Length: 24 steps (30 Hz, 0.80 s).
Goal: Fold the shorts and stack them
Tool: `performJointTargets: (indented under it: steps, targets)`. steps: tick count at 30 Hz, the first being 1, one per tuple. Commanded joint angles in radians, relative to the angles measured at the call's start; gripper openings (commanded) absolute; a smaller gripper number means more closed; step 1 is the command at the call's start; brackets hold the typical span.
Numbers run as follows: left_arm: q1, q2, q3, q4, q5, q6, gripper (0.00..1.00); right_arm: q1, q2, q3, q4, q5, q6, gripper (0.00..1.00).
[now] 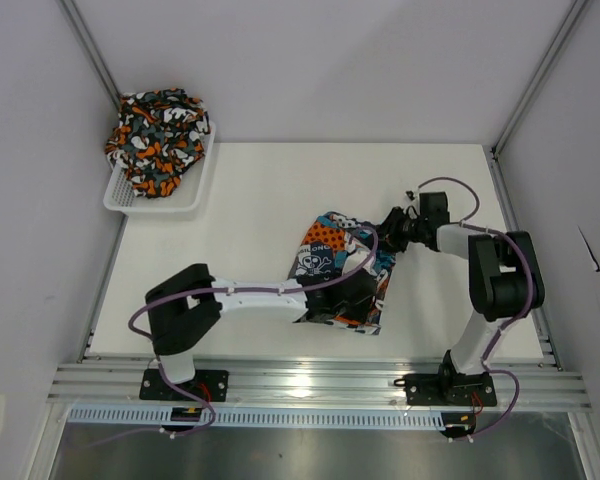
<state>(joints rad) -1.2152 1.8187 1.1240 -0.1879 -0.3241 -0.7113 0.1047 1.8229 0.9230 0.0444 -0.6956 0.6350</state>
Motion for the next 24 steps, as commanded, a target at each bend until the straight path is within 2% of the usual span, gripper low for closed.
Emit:
performJointTargets:
  steps: [1, 5, 7, 11, 15, 19, 20, 24]
  targets:
    - [0.040, -0.157, 0.106, -0.136, 0.048, 0.016, 0.63, 0.003, -0.140, 0.074, -0.087, 0.021, -0.049, 0.30]
    - [0.183, -0.288, 0.028, -0.128, 0.172, 0.042, 0.67, 0.016, -0.261, 0.048, -0.132, 0.050, -0.051, 0.34]
    - [0.216, -0.340, -0.024, -0.110, 0.168, 0.073, 0.67, 0.026, -0.312, 0.022, -0.120, 0.047, -0.034, 0.34]
    - [0.258, -0.338, -0.053, -0.081, 0.174, 0.125, 0.65, 0.058, -0.309, -0.003, -0.005, -0.033, 0.041, 0.25]
    - [0.258, -0.312, -0.102, 0.030, 0.210, 0.130, 0.58, 0.099, -0.209, 0.007, 0.167, -0.125, 0.159, 0.14]
    - [0.256, -0.285, -0.159, 0.168, 0.246, 0.105, 0.36, 0.131, -0.096, 0.036, 0.312, -0.145, 0.222, 0.09]
    - [0.256, -0.260, -0.170, 0.217, 0.253, 0.098, 0.25, 0.136, -0.044, 0.045, 0.334, -0.151, 0.236, 0.09]
    - [0.256, -0.159, -0.190, 0.286, 0.267, 0.064, 0.13, 0.159, 0.085, 0.080, 0.371, -0.139, 0.238, 0.06]
